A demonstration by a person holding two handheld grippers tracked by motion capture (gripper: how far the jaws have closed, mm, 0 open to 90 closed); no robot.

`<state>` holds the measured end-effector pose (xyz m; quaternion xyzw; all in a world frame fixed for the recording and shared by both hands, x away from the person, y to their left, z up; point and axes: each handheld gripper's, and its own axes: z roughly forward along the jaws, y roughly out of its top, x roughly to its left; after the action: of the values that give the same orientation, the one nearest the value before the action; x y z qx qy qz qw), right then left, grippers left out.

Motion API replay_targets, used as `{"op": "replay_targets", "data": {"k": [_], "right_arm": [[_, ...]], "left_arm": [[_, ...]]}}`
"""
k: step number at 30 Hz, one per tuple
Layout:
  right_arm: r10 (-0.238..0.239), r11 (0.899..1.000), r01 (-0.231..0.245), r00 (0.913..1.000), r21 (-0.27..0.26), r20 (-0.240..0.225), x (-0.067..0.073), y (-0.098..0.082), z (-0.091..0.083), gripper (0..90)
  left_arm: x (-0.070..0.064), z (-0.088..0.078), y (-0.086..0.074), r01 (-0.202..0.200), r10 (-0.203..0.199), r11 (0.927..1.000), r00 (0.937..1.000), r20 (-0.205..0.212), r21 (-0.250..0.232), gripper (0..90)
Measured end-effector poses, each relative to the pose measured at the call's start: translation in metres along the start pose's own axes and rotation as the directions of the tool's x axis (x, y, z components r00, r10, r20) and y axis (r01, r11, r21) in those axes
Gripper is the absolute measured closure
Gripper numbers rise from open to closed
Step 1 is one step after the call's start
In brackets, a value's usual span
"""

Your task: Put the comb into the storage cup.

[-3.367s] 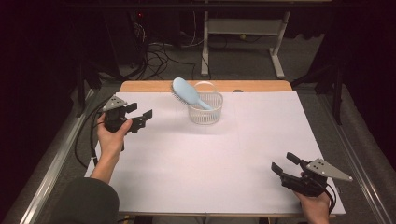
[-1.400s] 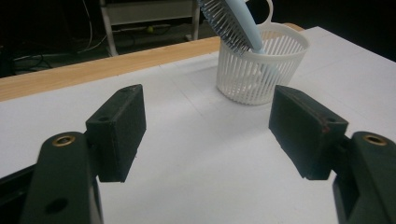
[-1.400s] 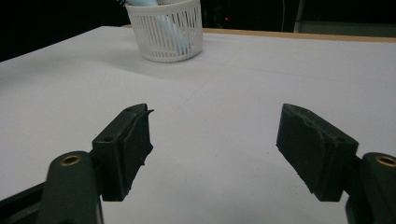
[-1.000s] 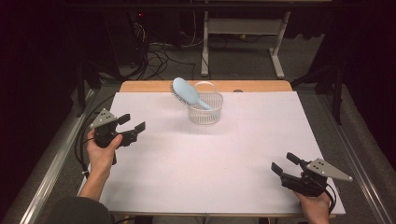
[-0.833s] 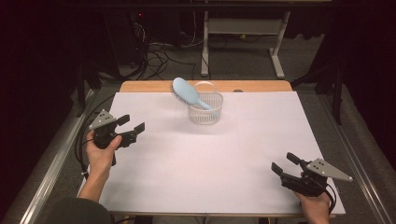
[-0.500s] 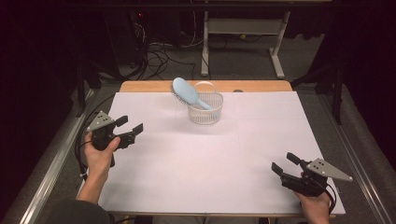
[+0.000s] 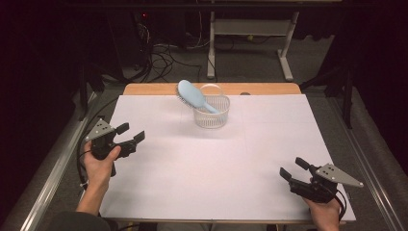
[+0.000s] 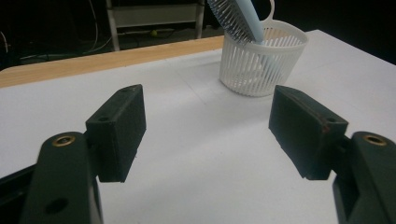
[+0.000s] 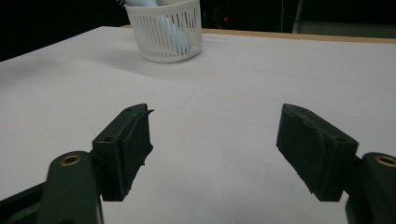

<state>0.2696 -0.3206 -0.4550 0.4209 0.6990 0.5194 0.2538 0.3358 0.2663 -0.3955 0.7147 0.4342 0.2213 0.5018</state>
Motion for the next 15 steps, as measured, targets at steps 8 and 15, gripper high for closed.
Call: {"op": "replay_targets", "data": {"k": [8,15], "right_arm": [[-0.002,1.000,0.002,1.0000,0.003,-0.001,0.0001,0.0000,-0.0001,26.6],[-0.001,1.000,0.001,1.0000,0.001,0.001,0.0003,-0.0001,-0.0002,26.6]], "left_arm": [[0.0013,-0.0052,-0.0060,0.011,-0.011,0.9999,0.9999,-0.007,-0.005,28.5],[0.0012,-0.0070,-0.0101,0.012,-0.012,0.9999,0.9998,-0.013,-0.006,28.5]]}}
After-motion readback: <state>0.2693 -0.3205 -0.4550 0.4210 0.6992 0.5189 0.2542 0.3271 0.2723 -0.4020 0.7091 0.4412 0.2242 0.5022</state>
